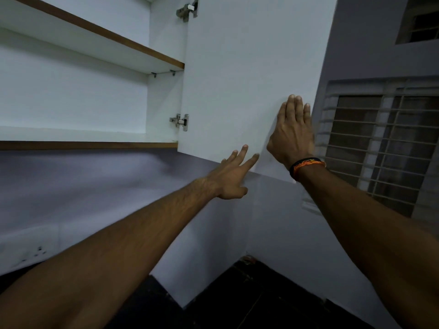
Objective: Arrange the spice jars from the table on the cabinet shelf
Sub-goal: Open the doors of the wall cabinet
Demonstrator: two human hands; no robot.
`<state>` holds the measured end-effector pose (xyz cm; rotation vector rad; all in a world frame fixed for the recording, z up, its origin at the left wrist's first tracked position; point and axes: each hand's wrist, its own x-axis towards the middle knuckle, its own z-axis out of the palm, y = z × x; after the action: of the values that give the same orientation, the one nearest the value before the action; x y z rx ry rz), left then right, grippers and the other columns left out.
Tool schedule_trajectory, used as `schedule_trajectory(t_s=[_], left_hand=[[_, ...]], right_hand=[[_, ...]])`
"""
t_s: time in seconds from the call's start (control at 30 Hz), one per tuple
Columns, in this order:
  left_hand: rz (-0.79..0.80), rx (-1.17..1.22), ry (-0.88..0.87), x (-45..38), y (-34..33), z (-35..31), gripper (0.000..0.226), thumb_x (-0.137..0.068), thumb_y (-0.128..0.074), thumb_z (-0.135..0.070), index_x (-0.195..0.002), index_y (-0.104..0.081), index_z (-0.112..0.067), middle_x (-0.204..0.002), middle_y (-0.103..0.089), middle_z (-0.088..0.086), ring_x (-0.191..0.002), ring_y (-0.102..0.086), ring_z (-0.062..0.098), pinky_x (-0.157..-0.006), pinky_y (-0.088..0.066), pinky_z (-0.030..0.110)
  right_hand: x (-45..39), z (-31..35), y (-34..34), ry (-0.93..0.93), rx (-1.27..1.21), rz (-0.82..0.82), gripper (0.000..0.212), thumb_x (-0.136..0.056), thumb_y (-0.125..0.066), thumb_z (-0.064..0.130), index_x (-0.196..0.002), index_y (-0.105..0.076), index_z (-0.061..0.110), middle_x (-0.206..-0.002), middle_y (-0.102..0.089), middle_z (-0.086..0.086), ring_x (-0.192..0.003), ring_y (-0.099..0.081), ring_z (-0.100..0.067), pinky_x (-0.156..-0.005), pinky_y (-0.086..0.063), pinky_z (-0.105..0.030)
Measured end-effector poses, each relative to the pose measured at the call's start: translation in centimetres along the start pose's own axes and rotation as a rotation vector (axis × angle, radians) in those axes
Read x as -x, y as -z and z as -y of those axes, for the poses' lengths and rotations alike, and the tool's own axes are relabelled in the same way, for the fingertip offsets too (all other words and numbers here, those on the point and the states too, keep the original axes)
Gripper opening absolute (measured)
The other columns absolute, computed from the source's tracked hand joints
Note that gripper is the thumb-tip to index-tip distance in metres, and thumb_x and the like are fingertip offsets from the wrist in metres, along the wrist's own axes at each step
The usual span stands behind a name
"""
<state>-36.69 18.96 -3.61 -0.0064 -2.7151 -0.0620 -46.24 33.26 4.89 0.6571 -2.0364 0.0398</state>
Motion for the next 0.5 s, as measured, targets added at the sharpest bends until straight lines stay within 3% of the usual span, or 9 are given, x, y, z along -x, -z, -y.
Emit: schedule_trajectory(t_s=[0.5], left_hand=[[0.058,-0.143,0.373,15.8,2.2,10.6,0.097,-0.093,-0.066,-0.032,-0.16,0.003,-0.017,-0.167,0.011,0.014,-0.154,0.003,0.035,-0.124,-0.013,0.051]], right_hand=[[4.9,18.5,-1.4,0.402,-0.584,0.094,0.066,-0.088,-0.052,0.009,-0.15,-0.033,-0.002,-0.158,-0.029,-0.023,-0.147,-0.027,-0.036,-0.12,-0.025,-0.046]])
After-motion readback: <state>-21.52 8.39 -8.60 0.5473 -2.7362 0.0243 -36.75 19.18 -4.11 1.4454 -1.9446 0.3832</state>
